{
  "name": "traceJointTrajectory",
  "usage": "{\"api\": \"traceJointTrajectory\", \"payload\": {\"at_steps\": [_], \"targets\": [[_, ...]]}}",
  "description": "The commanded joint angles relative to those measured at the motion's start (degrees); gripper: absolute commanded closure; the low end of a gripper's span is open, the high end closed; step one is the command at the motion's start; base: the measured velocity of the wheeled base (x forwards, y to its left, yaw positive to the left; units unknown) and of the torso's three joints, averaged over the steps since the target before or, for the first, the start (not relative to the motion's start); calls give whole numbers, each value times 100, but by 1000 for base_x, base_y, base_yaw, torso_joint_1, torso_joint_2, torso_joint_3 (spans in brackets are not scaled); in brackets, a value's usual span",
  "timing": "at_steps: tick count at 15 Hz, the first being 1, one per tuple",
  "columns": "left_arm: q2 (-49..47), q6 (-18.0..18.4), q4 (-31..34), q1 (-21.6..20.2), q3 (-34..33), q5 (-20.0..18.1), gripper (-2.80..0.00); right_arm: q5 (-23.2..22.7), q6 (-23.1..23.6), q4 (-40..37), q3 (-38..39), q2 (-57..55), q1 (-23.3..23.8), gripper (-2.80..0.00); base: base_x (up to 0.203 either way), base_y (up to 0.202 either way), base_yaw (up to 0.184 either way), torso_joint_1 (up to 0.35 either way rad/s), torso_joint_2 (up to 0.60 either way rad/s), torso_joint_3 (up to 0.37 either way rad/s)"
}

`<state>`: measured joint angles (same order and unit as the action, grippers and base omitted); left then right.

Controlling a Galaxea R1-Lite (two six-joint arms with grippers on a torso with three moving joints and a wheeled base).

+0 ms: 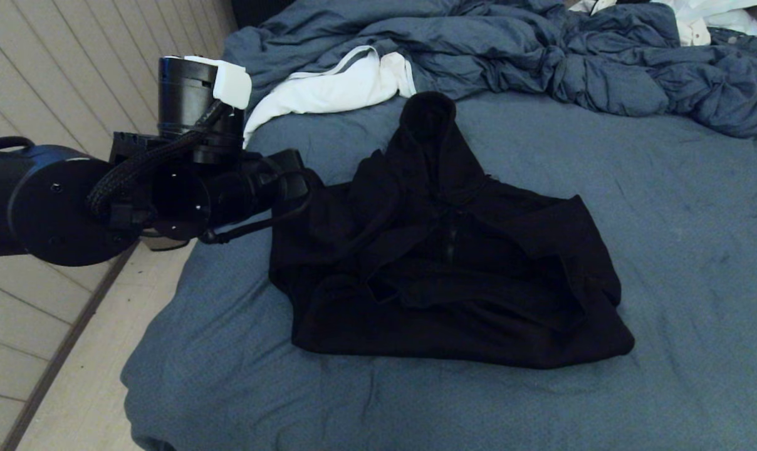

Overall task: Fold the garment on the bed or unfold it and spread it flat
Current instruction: Fold the black sweatshirt

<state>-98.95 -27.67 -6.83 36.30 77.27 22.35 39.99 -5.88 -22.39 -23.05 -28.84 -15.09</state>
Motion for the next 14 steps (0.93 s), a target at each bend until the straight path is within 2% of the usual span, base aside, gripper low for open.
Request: {"api": "traceJointTrajectory", "payload": {"at_steps": [1,3,5,8,10,12,14], "targets": [[17,-19,-11,3,-28,11,0,17,25,-90,140,746,125,0,0,0,0,0,0,0],[29,-10,-11,4,-28,15,0,-161,39,-120,256,1194,196,0,0,0,0,0,0,0],[25,-25,-11,0,-52,15,0,-433,-138,-69,325,1302,217,0,0,0,0,0,0,0],[60,-59,-90,0,-151,7,0,-441,-152,103,305,1302,316,0,0,0,0,0,0,0],[34,-80,-96,0,-151,-2,0,-415,-176,102,411,1298,755,0,0,0,0,0,0,0],[59,-72,-90,0,-142,-2,0,-388,-281,140,645,1302,771,0,0,0,0,0,0,0],[86,-72,-90,0,-107,7,0,-582,-57,163,707,1302,773,0,0,0,0,0,0,0]]}}
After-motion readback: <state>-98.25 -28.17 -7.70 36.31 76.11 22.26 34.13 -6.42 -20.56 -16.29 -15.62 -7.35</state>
